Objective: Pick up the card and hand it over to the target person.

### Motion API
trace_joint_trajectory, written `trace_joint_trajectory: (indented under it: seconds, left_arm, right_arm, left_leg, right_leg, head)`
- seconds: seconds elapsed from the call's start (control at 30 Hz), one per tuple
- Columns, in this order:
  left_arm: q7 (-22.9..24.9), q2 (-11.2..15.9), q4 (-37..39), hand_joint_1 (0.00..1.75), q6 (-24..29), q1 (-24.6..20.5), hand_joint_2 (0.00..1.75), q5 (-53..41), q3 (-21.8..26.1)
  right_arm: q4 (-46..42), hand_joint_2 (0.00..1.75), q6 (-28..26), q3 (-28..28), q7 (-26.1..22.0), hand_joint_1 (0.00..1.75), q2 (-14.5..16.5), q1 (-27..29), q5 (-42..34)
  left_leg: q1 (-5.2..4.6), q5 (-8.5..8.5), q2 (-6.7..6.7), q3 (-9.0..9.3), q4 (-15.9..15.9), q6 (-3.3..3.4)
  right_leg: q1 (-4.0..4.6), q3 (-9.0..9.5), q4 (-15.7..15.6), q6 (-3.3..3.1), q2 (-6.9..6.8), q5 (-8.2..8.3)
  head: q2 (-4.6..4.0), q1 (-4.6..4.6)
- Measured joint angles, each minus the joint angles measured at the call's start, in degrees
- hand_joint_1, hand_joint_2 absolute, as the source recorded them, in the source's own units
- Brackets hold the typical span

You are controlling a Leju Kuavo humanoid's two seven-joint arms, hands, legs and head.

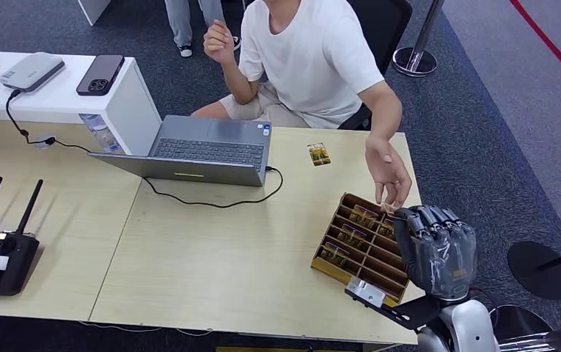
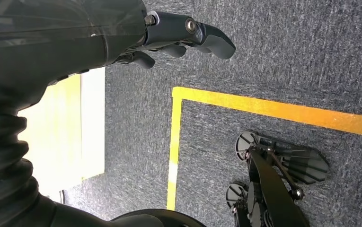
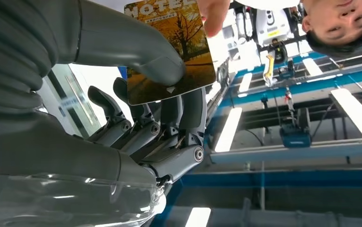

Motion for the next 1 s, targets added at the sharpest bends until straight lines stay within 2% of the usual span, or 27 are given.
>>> trace_joint_trajectory:
  seconds: [0.27, 0.4, 0.6, 0.8, 0.93, 1.0]
  left_arm:
    - [0.4, 0.1, -0.2, 0.0, -0.2, 0.0, 1.75, 0.3, -1.0]
    - [0.5, 0.3, -0.3, 0.0, -0.2, 0.1, 1.75, 0.7, -0.7]
    - [0.2, 0.4, -0.4, 0.0, -0.1, 0.3, 1.75, 0.7, -0.1]
    - [-0.4, 0.5, -0.6, 0.0, 0.1, 0.4, 1.75, 0.3, -0.4]
    - [-0.7, 0.6, -0.5, 0.0, 0.3, 0.4, 1.75, 0.3, -0.6]
    - [-0.9, 0.6, -0.4, 0.0, 0.7, 0.4, 1.75, 0.6, 0.0]
  right_arm:
    - [7.1, 1.75, 0.0, 7.0, 4.4, 1.54, -4.7, -7.6, 0.1]
    - [10.3, 1.75, 0.0, 12.8, 8.2, 1.54, -6.8, -12.5, 0.1]
    - [16.7, 1.75, 0.0, 22.9, 15.6, 1.54, -7.9, -19.3, 0.1]
    - [20.2, 1.75, 0.0, 28.5, 19.7, 1.54, -7.9, -22.6, 0.1]
    - [21.1, 0.0, 0.0, 29.1, 20.0, 0.0, -6.9, -23.3, 0.1]
    - [21.3, 0.0, 0.0, 28.8, 19.9, 0.0, -6.6, -23.2, 0.1]
  left_leg:
    - [-0.04, -0.02, 0.02, -0.07, 0.1, 0.03]
    - [-0.05, -0.01, 0.06, -0.06, 0.1, 0.04]
    - [-0.05, -0.02, 0.19, -0.05, 0.1, 0.03]
    - [-0.05, -0.01, 0.0, -0.05, 0.1, 0.03]
    - [-0.05, 0.0, 0.01, -0.04, 0.1, 0.03]
    - [-0.05, -0.01, -0.04, -0.07, 0.1, 0.03]
  right_leg:
    - [-0.05, -0.08, 0.1, 0.04, 0.03, -0.04]
    - [-0.05, -0.08, 0.1, 0.03, 0.06, -0.02]
    - [-0.05, -0.11, 0.1, 0.02, 0.2, 0.0]
    - [-0.05, -0.06, 0.2, 0.04, 0.02, -0.06]
    - [-0.05, -0.05, 0.1, 0.02, 0.02, -0.05]
    - [-0.05, -0.06, 0.2, 0.02, -0.02, -0.07]
  head:
    - [0.0, 0.0]
    - [0.0, 0.0]
    - [0.0, 0.0]
    - [0.0, 0.0]
    - [0.0, 0.0]
    - [0.0, 0.0]
